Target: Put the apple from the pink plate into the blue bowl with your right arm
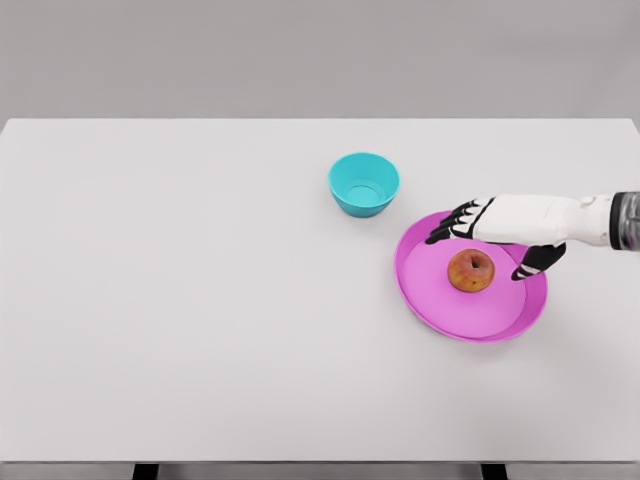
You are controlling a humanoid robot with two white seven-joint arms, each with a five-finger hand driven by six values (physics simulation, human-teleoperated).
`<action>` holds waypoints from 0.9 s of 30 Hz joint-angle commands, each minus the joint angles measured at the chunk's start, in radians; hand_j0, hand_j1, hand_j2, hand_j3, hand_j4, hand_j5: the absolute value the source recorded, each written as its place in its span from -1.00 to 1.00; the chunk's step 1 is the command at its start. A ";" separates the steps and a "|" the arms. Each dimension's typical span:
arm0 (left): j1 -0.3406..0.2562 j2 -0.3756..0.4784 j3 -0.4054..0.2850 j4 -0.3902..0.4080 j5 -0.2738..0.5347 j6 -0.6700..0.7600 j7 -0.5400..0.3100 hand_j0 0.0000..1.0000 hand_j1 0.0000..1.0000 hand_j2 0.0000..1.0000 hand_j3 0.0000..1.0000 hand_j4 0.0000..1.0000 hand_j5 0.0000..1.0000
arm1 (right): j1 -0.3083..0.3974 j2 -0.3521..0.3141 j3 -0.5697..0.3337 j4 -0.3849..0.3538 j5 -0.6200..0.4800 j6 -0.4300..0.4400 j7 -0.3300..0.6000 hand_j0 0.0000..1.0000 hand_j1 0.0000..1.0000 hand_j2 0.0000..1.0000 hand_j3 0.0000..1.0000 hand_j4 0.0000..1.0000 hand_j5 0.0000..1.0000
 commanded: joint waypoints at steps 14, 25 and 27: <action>0.000 0.000 0.000 0.001 0.000 0.000 0.000 1.00 1.00 1.00 1.00 1.00 1.00 | 0.003 0.063 0.047 0.061 0.105 0.045 0.000 1.00 1.00 1.00 1.00 1.00 1.00; 0.000 0.000 0.000 0.000 0.000 -0.001 0.000 1.00 1.00 1.00 1.00 1.00 1.00 | -0.003 0.089 0.055 0.092 0.105 0.048 0.000 1.00 1.00 1.00 1.00 1.00 1.00; 0.000 0.000 0.000 0.000 -0.001 0.000 0.000 1.00 1.00 1.00 1.00 1.00 1.00 | -0.011 0.089 0.055 0.091 0.105 0.048 0.000 1.00 1.00 1.00 1.00 1.00 1.00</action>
